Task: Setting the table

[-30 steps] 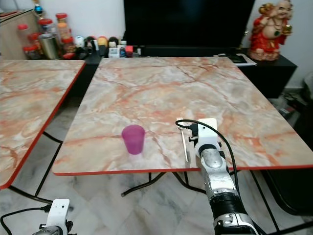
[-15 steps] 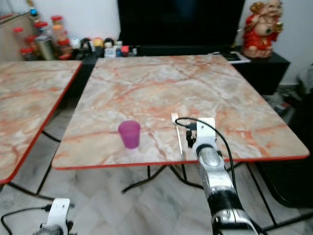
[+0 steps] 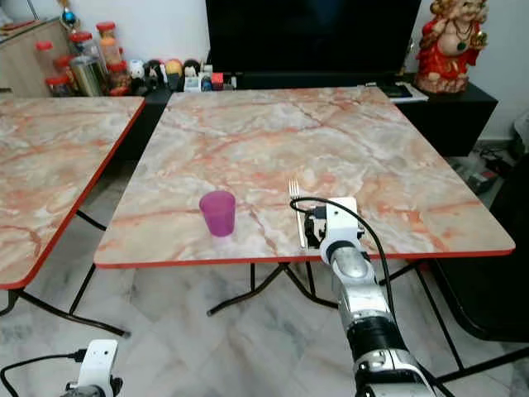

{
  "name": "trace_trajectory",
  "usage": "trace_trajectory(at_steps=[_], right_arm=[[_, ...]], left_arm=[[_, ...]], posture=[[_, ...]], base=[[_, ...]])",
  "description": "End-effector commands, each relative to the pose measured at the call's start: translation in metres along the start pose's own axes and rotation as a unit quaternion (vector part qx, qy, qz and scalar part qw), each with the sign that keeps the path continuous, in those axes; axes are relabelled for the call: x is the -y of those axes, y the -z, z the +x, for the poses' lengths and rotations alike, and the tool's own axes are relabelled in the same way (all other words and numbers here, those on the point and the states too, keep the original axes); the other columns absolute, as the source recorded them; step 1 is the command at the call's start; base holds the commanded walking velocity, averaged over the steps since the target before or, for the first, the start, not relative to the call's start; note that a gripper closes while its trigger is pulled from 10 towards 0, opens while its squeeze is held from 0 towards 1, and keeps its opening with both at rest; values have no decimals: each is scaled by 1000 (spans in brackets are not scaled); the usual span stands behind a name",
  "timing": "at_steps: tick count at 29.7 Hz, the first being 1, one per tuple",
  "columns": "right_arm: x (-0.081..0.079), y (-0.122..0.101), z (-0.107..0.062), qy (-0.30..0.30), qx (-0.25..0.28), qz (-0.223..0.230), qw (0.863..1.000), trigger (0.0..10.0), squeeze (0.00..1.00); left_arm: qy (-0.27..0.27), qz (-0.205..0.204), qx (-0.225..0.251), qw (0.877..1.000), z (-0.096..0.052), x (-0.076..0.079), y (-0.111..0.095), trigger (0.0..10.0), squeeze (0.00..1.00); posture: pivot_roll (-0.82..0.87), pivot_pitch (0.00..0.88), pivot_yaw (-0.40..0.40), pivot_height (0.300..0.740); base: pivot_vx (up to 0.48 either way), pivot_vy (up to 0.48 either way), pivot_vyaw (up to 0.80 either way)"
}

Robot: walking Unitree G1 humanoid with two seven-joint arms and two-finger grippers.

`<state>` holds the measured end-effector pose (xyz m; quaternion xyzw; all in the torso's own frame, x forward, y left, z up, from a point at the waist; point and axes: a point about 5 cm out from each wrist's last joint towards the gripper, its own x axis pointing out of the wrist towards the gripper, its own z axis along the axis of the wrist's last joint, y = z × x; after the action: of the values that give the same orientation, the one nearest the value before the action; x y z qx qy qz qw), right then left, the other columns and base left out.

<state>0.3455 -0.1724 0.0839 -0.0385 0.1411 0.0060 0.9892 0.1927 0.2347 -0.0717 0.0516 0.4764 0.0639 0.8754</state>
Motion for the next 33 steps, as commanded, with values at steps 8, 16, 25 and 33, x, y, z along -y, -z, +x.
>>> trace_trajectory(at_steps=[8,16,25,33], right_arm=[[-6,-7,1,-24,19,-17,999,10000,0],[-7,-7,1,-30,18,-9,999,10000,0],[-6,-4,0,-30,15,-10,999,10000,0],[-6,-1,-1,-33,2,-9,999,10000,0]], left_arm=[[0,10,4,1000,0,0,-3,10000,0],[1,10,5,1000,0,0,-4,10000,0],[1,11,5,1000,0,0,-5,10000,0],[1,10,5,1000,0,0,-5,10000,0]], posture=[[6,0,2,740],[6,0,2,740],[4,0,3,740],[3,0,4,740]], base=[[293,0,0],[294,0,169],[294,0,0],[294,0,0]])
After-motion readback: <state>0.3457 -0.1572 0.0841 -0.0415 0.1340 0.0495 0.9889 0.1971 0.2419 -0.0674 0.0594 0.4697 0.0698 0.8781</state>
